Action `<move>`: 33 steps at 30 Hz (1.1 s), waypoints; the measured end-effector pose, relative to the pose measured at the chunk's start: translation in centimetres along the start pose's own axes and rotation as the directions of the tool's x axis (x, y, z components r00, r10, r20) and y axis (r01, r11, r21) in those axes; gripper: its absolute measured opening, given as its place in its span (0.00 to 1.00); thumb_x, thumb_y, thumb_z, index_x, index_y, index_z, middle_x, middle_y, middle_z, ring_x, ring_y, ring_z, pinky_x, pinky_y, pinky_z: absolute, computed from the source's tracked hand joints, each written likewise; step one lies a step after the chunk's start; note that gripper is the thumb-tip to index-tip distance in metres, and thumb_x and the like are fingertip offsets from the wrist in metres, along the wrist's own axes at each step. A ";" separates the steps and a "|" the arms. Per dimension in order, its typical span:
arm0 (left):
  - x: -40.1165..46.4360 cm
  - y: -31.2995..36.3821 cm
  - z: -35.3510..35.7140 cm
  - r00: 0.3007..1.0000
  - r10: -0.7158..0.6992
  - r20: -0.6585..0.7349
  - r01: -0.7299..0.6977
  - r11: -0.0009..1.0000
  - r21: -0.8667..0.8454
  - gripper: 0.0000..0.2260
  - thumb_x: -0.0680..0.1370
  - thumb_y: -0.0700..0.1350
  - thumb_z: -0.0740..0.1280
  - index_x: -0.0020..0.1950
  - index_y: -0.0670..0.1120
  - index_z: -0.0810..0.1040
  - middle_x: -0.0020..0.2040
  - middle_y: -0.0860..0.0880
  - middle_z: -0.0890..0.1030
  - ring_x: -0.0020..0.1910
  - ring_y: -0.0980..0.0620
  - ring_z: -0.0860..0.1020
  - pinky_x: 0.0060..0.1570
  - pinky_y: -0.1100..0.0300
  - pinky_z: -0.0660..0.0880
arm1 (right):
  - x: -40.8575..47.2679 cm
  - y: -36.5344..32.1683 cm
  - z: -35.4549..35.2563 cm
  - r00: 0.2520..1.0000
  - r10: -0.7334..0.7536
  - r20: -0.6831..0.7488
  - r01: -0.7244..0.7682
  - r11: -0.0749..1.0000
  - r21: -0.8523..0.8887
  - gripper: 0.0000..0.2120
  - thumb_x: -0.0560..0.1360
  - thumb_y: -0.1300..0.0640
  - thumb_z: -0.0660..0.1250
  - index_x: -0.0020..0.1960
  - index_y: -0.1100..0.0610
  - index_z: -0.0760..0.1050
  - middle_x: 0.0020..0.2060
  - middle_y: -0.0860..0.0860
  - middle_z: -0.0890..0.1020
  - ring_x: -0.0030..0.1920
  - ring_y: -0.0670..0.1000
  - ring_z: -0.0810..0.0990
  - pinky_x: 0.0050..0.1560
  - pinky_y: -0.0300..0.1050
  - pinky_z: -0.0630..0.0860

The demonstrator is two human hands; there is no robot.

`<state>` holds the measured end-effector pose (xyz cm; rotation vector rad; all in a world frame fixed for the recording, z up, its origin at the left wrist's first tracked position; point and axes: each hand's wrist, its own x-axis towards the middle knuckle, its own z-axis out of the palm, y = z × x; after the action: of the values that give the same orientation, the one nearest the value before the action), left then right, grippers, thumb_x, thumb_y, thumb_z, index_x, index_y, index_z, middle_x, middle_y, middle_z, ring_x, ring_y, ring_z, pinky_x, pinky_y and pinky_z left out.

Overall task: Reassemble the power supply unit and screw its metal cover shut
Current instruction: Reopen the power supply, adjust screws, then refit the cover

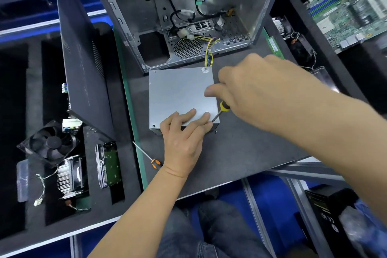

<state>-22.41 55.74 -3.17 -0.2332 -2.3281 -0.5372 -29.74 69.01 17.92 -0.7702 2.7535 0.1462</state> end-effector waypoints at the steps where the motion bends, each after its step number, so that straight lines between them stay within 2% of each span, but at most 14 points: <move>1: 0.0 0.0 0.0 1.000 0.005 -0.002 -0.005 1.000 0.000 0.09 0.79 0.37 0.70 0.43 0.46 0.87 0.51 0.57 0.86 0.49 0.43 0.83 0.53 0.46 0.72 | -0.2 0.1 0.1 1.000 0.013 0.016 -0.013 1.000 0.026 0.15 0.79 0.38 0.57 0.52 0.50 0.68 0.40 0.50 0.64 0.40 0.55 0.67 0.40 0.50 0.70; 4: 0.1 0.1 -0.1 1.000 0.007 0.000 -0.007 1.000 0.003 0.09 0.79 0.36 0.70 0.43 0.46 0.87 0.50 0.57 0.86 0.49 0.43 0.83 0.52 0.45 0.73 | -0.2 0.3 0.4 0.996 -0.092 -0.006 0.092 0.989 0.114 0.09 0.78 0.50 0.65 0.55 0.51 0.68 0.49 0.49 0.63 0.43 0.53 0.73 0.43 0.48 0.68; 7: 0.1 0.1 -0.1 1.000 0.004 0.004 -0.004 1.000 0.001 0.08 0.78 0.36 0.71 0.43 0.46 0.87 0.51 0.56 0.86 0.49 0.43 0.83 0.51 0.44 0.74 | 0.2 0.0 0.5 0.997 -0.039 -0.068 0.037 0.999 -0.027 0.13 0.81 0.43 0.58 0.55 0.52 0.72 0.50 0.52 0.71 0.51 0.60 0.77 0.44 0.47 0.67; 9: 0.1 0.1 -0.1 1.000 0.008 0.004 -0.008 1.000 0.002 0.09 0.79 0.36 0.70 0.43 0.46 0.87 0.50 0.56 0.86 0.49 0.43 0.83 0.52 0.45 0.73 | 0.0 0.1 0.4 0.999 -0.020 -0.036 0.022 0.998 0.060 0.16 0.79 0.41 0.60 0.57 0.53 0.70 0.53 0.53 0.72 0.49 0.60 0.77 0.47 0.51 0.73; 12: 0.3 0.2 -0.2 1.000 0.004 -0.007 -0.004 1.000 0.003 0.10 0.80 0.37 0.69 0.42 0.45 0.87 0.50 0.56 0.86 0.49 0.43 0.84 0.52 0.46 0.72 | -0.2 0.2 0.3 0.985 -0.168 -0.045 0.172 0.979 0.112 0.09 0.78 0.54 0.66 0.55 0.53 0.67 0.52 0.50 0.66 0.44 0.53 0.73 0.44 0.48 0.74; 14: 0.2 0.2 -0.2 1.000 -0.002 -0.008 0.002 1.000 0.002 0.09 0.79 0.37 0.70 0.42 0.45 0.87 0.50 0.56 0.86 0.49 0.43 0.83 0.52 0.45 0.73 | -0.1 -0.2 0.4 0.989 -0.112 -0.093 0.116 0.993 0.037 0.09 0.80 0.48 0.63 0.52 0.53 0.67 0.46 0.50 0.65 0.43 0.56 0.73 0.41 0.48 0.72; 17: 0.1 0.1 -0.2 1.000 -0.002 -0.001 0.002 1.000 0.008 0.07 0.77 0.36 0.72 0.42 0.46 0.87 0.51 0.56 0.86 0.49 0.43 0.83 0.52 0.45 0.73 | -0.2 0.1 0.0 0.996 0.000 -0.093 0.001 1.000 0.015 0.18 0.80 0.39 0.56 0.52 0.55 0.64 0.41 0.50 0.66 0.44 0.57 0.68 0.45 0.51 0.69; 19: 0.1 0.2 -0.1 1.000 0.002 0.000 -0.002 1.000 0.012 0.06 0.77 0.36 0.73 0.43 0.45 0.87 0.51 0.56 0.86 0.49 0.43 0.83 0.53 0.45 0.73 | -0.2 0.7 0.4 0.990 -0.115 -0.084 0.117 0.993 0.021 0.11 0.80 0.51 0.59 0.58 0.56 0.68 0.51 0.52 0.69 0.44 0.53 0.64 0.47 0.45 0.68; 21: 0.0 0.1 -0.1 1.000 0.001 0.004 -0.001 1.000 0.008 0.06 0.76 0.35 0.74 0.43 0.45 0.87 0.51 0.56 0.86 0.49 0.43 0.83 0.53 0.45 0.73 | 0.0 1.0 0.4 0.990 -0.130 -0.050 0.133 0.989 0.061 0.09 0.79 0.60 0.60 0.58 0.54 0.70 0.54 0.52 0.68 0.42 0.50 0.66 0.41 0.41 0.66; 23: 0.0 0.1 -0.1 1.000 -0.004 0.007 0.004 1.000 0.011 0.06 0.76 0.35 0.74 0.43 0.45 0.87 0.51 0.56 0.86 0.49 0.42 0.83 0.52 0.45 0.73 | 0.1 0.8 -0.3 0.996 -0.057 -0.071 0.059 0.998 0.028 0.05 0.81 0.52 0.61 0.52 0.54 0.69 0.47 0.52 0.69 0.45 0.56 0.74 0.42 0.49 0.72; 26: 0.0 0.1 -0.3 1.000 0.002 0.030 -0.002 1.000 0.002 0.06 0.77 0.35 0.72 0.44 0.45 0.87 0.52 0.55 0.86 0.50 0.42 0.83 0.54 0.44 0.73 | -0.3 0.8 -0.3 0.999 -0.004 -0.042 0.001 0.998 -0.065 0.18 0.79 0.37 0.53 0.47 0.51 0.69 0.38 0.53 0.68 0.41 0.59 0.72 0.39 0.50 0.70; 28: 0.0 0.2 -0.3 0.999 0.003 0.038 -0.003 1.000 -0.001 0.07 0.78 0.36 0.70 0.44 0.45 0.87 0.53 0.55 0.86 0.52 0.44 0.82 0.55 0.44 0.72 | -0.5 1.0 -0.1 0.995 -0.095 0.002 0.095 0.989 0.117 0.11 0.79 0.43 0.59 0.52 0.50 0.70 0.49 0.50 0.70 0.47 0.58 0.75 0.47 0.52 0.73; 30: -0.1 0.2 -0.4 0.999 -0.001 0.047 0.002 1.000 -0.006 0.08 0.78 0.35 0.70 0.44 0.45 0.87 0.53 0.55 0.86 0.53 0.44 0.81 0.56 0.44 0.71 | -0.3 0.8 0.1 0.980 -0.196 -0.014 0.195 0.961 0.197 0.02 0.78 0.54 0.61 0.50 0.49 0.69 0.50 0.47 0.65 0.50 0.56 0.75 0.46 0.47 0.69; 33: -0.3 0.0 -0.3 0.998 -0.006 0.067 0.007 1.000 -0.010 0.09 0.76 0.32 0.71 0.47 0.45 0.87 0.55 0.54 0.85 0.54 0.44 0.82 0.58 0.42 0.72 | -0.1 0.4 0.3 0.993 -0.095 -0.063 0.099 0.993 0.059 0.10 0.80 0.42 0.56 0.48 0.48 0.67 0.41 0.49 0.67 0.47 0.59 0.74 0.45 0.49 0.69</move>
<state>-21.98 55.58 -3.19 -0.2517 -2.3924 -0.5524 -29.86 69.46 17.67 -0.9037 2.7554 0.0183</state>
